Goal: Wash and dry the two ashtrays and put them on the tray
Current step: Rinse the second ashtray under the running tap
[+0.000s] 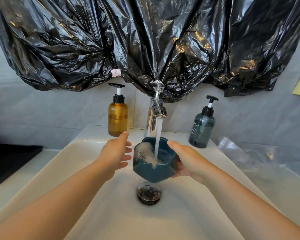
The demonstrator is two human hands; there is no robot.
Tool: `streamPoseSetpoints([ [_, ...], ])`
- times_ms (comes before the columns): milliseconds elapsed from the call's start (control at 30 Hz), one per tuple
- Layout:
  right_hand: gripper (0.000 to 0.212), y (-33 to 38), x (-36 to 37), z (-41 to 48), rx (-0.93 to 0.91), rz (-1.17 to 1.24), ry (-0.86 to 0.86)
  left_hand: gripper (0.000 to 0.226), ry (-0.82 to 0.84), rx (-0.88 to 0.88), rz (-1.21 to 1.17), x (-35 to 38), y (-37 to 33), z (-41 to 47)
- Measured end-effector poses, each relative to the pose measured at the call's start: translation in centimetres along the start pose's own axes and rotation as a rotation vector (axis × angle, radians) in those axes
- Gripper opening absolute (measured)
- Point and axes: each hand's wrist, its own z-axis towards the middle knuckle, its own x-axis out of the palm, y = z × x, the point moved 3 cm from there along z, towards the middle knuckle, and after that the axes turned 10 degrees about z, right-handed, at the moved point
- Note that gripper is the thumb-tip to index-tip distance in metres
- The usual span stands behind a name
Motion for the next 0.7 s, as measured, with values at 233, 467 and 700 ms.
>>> streamPoseSetpoints([
  [233, 0.039, -0.5, 0.0, 0.0, 0.06, 0.003, 0.063, 0.05, 0.017, -0.013, -0.002, 0.0, -0.1, 0.0],
  [467, 0.034, 0.6, -0.9, 0.3, -0.264, -0.224, -0.144, 0.05, 0.02, -0.014, -0.004, -0.1, 0.2, 0.3],
  [700, 0.044, 2.9, -3.0, -1.0, -0.72, -0.565, -0.414, 0.053, 0.032, -0.031, 0.022, 0.0, 0.1, 0.2],
])
